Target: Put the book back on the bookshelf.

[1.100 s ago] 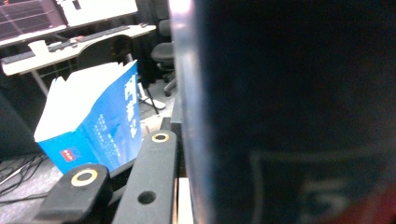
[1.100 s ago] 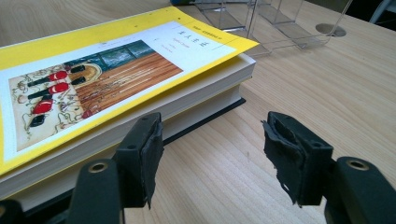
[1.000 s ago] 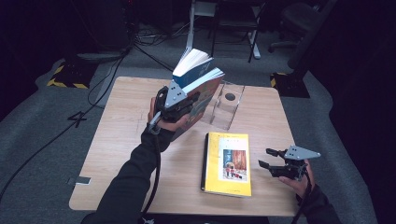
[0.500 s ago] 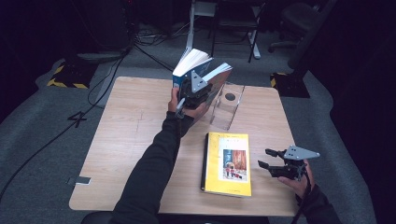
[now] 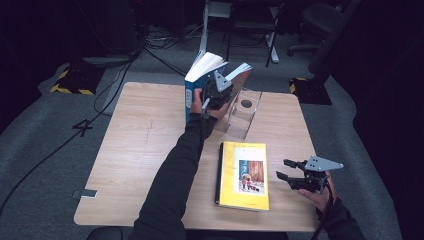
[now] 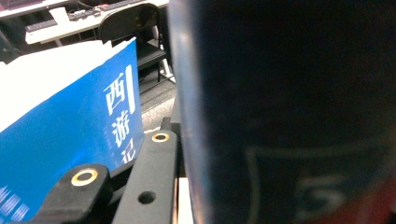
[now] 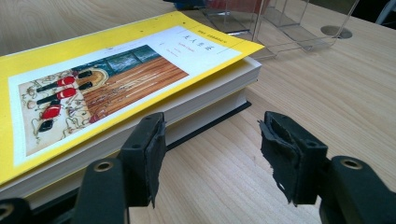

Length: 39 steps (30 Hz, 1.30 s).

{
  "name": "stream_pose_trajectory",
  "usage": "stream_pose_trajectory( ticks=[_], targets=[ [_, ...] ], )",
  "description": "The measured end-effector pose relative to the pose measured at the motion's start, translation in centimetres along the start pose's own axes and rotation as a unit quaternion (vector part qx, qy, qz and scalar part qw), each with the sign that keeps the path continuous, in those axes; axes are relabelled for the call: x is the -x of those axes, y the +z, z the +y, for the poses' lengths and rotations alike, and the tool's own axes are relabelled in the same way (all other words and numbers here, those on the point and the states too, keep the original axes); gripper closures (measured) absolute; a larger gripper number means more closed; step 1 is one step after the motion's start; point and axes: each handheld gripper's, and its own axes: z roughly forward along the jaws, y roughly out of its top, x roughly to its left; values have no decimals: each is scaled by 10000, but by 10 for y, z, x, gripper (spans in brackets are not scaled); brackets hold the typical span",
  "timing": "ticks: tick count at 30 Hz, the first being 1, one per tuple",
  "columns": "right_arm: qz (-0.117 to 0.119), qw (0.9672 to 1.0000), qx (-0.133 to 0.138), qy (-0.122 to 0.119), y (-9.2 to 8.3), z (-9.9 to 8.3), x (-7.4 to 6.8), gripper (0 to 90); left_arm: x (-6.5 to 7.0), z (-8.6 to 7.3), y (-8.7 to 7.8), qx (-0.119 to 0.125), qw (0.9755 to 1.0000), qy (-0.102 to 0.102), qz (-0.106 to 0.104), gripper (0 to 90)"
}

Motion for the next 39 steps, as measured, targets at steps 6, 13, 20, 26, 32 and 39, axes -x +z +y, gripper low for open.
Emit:
stream_pose_trajectory(
  ticks=[6,13,20,26,32,39],
  targets=[
    [7,10000,9,35,0,-1,2,406,2,-2,20,50,9998,-166,32,737],
    [26,10000,-3,5,0,-1,1,407,-3,-10,29,219,9991,-351,30,736],
    [65,10000,-25,0,2,-1,0,408,-5,-19,27,328,9983,-479,6,730],
    [72,10000,-64,-21,3,-1,-1,405,-7,-23,20,218,9990,-369,84,719],
    [77,9999,-118,-39,5,-1,-1,400,-11,-23,15,282,9986,-398,221,675],
    [75,9999,-87,4,4,-2,0,401,-22,-28,-3,359,9979,-362,396,623]
  ],
)
